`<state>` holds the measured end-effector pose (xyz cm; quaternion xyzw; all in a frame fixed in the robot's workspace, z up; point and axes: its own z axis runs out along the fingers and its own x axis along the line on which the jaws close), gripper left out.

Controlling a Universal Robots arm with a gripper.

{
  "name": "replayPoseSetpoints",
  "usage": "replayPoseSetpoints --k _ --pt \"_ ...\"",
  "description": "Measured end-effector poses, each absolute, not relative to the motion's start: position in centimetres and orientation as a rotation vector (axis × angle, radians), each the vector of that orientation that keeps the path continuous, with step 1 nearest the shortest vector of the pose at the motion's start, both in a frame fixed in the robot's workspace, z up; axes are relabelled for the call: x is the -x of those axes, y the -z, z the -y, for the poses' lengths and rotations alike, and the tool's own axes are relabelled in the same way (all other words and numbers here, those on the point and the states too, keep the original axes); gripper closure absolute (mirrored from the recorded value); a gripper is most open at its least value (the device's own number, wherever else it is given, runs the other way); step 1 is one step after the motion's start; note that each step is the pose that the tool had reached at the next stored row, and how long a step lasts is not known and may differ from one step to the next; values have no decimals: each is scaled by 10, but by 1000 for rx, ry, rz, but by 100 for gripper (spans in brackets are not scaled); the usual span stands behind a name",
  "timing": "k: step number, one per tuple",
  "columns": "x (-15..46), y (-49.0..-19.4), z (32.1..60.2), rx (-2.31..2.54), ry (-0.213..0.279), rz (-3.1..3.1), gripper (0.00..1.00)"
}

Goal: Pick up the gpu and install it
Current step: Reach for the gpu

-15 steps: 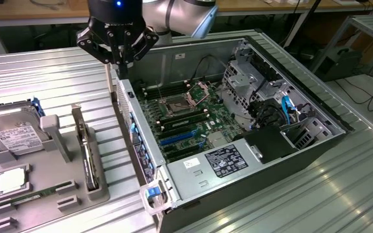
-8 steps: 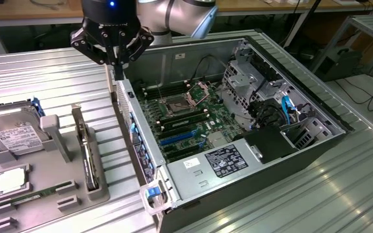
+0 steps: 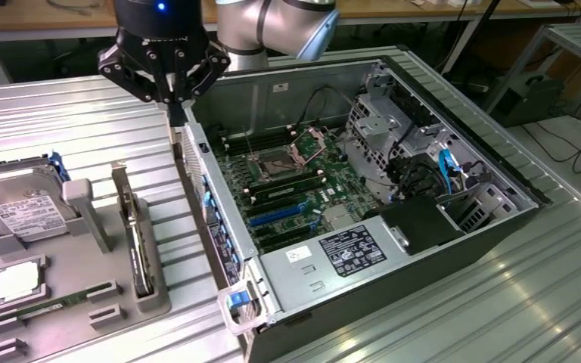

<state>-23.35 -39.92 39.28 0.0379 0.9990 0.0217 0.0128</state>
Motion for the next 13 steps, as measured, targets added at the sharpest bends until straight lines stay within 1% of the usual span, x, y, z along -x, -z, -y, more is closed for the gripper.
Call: replayPoseSetpoints --k 13 --pt "253 -393 401 -118 -67 -3113 89"
